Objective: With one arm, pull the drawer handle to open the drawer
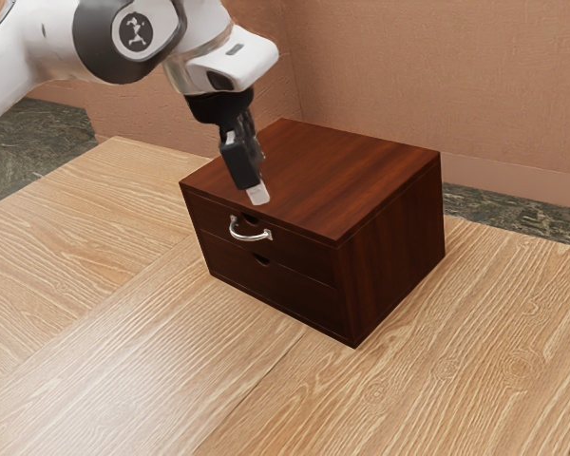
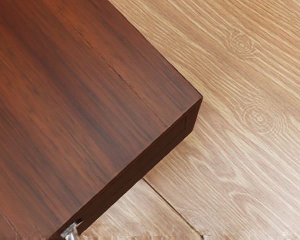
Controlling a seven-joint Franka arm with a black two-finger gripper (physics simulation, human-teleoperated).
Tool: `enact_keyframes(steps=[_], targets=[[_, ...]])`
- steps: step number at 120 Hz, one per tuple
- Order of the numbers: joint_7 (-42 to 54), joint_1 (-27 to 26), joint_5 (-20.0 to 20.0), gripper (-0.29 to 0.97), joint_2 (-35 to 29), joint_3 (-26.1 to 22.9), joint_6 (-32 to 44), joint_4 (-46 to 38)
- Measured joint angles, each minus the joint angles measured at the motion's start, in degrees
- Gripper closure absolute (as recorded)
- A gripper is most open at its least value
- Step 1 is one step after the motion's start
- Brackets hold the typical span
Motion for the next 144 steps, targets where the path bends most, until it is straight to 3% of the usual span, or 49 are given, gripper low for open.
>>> enact_keyframes(steps=[32,64,108,144], targets=[[17.2,-0.6,2.8,0.0,0.7,0.1,3.3,-9.2],[29.6,-1.2,3.2,0.0,-5.1,0.3,9.1,-19.0],[43.1,-0.5,1.7,0.0,-5.4,5.9,12.0,-20.6],[50.1,0.5,1.3,0.0,-5.8,6.6,13.4,-22.9]])
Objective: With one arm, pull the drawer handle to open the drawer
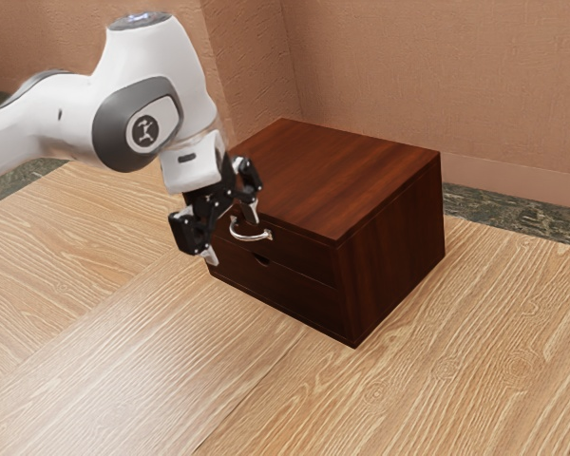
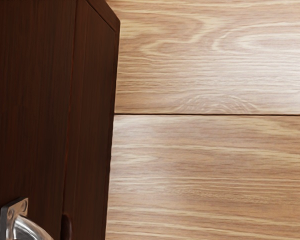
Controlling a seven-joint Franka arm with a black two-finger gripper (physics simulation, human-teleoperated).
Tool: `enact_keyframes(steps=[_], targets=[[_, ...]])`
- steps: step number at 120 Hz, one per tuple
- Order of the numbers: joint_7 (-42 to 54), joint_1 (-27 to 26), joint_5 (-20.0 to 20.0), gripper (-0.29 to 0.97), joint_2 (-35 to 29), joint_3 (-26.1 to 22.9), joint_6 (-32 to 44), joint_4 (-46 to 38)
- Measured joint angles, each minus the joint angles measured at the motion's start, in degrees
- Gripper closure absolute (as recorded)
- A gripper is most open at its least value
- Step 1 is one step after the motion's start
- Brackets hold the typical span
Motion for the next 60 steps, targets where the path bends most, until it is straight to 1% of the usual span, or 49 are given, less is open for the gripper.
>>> enact_keyframes(steps=[33,60], targets=[[4.0,-1.4,-0.1,0.0,-5.7,2.1,4.6,-8.0],[6.3,0.7,-0.8,0.0,-6.7,3.6,7.4,-9.9]])
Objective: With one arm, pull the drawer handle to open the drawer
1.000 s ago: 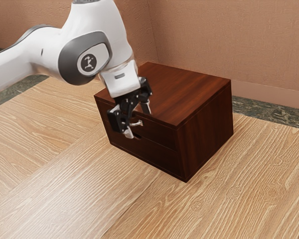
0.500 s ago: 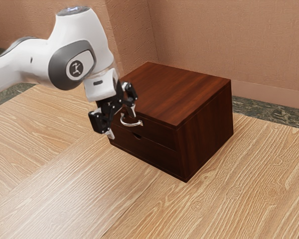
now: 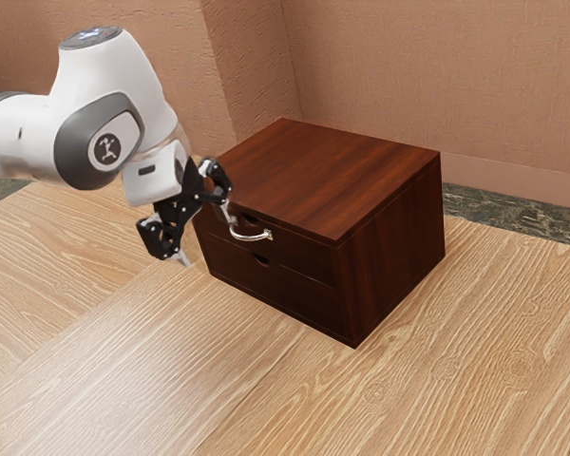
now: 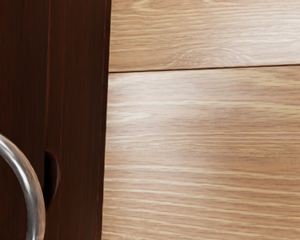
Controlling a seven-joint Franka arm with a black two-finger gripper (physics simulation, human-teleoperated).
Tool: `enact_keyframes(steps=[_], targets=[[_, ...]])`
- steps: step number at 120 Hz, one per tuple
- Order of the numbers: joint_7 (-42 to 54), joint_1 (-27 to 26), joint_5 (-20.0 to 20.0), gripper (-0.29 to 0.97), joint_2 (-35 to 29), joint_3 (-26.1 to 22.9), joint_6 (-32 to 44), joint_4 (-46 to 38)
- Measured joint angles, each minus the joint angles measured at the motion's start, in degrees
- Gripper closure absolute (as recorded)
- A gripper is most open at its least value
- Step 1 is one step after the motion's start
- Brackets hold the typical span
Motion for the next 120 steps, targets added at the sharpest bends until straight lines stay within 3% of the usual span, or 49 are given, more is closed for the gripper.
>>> enact_keyframes(steps=[54,84,120], targets=[[2.8,-0.5,-2.0,0.0,0.1,0.7,7.8,-3.9],[3.6,-0.4,-2.5,0.14,0.1,1.1,11.1,-4.9],[4.3,0.0,-2.2,0.21,0.5,1.2,14.2,-6.0]])
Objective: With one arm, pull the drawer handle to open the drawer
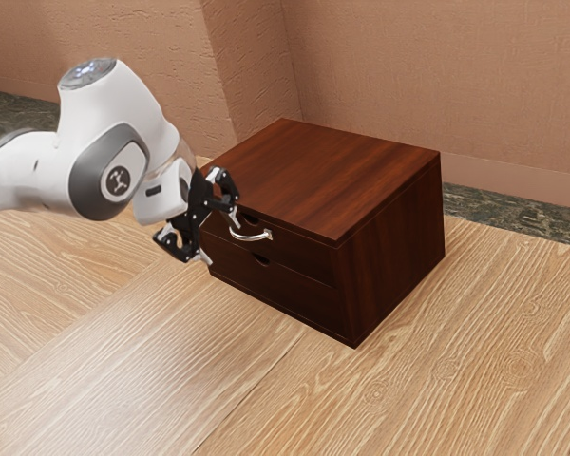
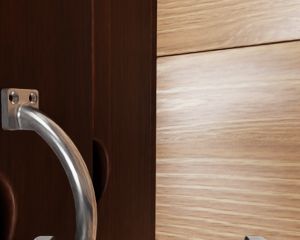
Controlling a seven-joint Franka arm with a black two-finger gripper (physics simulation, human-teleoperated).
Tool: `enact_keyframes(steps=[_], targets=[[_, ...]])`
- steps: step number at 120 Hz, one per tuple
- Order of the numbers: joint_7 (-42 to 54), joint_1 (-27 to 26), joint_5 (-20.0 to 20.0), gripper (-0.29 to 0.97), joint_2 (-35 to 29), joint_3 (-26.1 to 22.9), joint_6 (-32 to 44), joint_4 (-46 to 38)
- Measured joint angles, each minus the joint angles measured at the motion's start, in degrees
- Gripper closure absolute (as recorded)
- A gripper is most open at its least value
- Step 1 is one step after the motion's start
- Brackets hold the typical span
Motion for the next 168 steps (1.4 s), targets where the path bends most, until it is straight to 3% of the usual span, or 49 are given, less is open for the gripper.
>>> enact_keyframes(steps=[44,74,94,113,144,168], targets=[[0.5,-0.2,-0.4,0.21,1.4,0.0,2.6,0.1],[1.1,0.3,-1.5,0.12,2.4,-0.4,3.7,0.1],[1.6,0.2,-1.8,0.18,2.4,-0.1,4.1,0.0],[1.6,0.1,-1.8,0.35,2.2,-0.1,4.4,-0.1],[1.4,0.4,-1.7,0.4,1.9,-0.7,4.3,0.0],[1.2,-0.5,-1.6,0.51,1.7,-0.8,4.1,-0.1]])
